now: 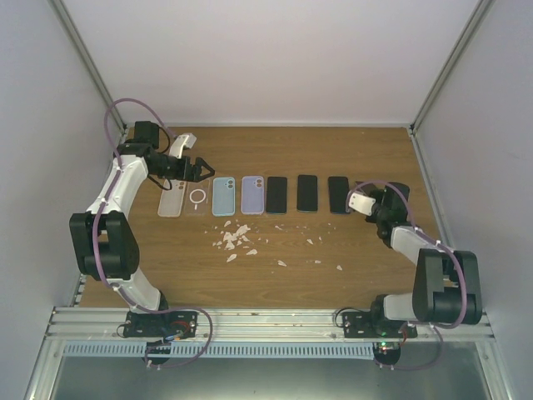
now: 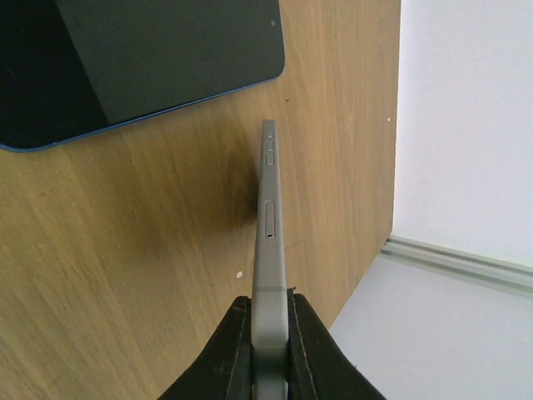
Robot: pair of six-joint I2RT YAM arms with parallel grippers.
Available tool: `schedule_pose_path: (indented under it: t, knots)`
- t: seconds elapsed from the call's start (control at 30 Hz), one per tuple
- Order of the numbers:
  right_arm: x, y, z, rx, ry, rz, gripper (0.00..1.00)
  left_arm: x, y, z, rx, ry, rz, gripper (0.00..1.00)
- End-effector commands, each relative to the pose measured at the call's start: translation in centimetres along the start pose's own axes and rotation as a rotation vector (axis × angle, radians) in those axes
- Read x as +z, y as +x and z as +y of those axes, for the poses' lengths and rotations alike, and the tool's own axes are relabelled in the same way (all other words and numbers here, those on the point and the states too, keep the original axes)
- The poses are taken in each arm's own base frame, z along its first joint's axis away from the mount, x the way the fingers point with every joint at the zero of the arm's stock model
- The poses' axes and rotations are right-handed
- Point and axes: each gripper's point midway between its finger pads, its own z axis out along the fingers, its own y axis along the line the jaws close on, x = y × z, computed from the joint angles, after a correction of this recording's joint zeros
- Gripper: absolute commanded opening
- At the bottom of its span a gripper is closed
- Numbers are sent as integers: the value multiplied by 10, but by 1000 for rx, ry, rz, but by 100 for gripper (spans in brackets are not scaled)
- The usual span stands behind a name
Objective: Take the phone out of the phone case
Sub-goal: Place the phone at the center of the board.
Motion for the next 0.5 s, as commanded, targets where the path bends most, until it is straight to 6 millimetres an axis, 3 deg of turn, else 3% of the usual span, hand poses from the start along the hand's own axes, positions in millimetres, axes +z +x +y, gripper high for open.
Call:
schedule_pose_path:
  t: [0.0, 0.47]
  knots:
    - [1, 4, 0, -28, 54, 6, 9, -11, -9, -7, 28, -7, -39, 99]
    - [5, 8, 33, -23, 16, 14, 22, -10, -10, -7, 23, -1, -39, 99]
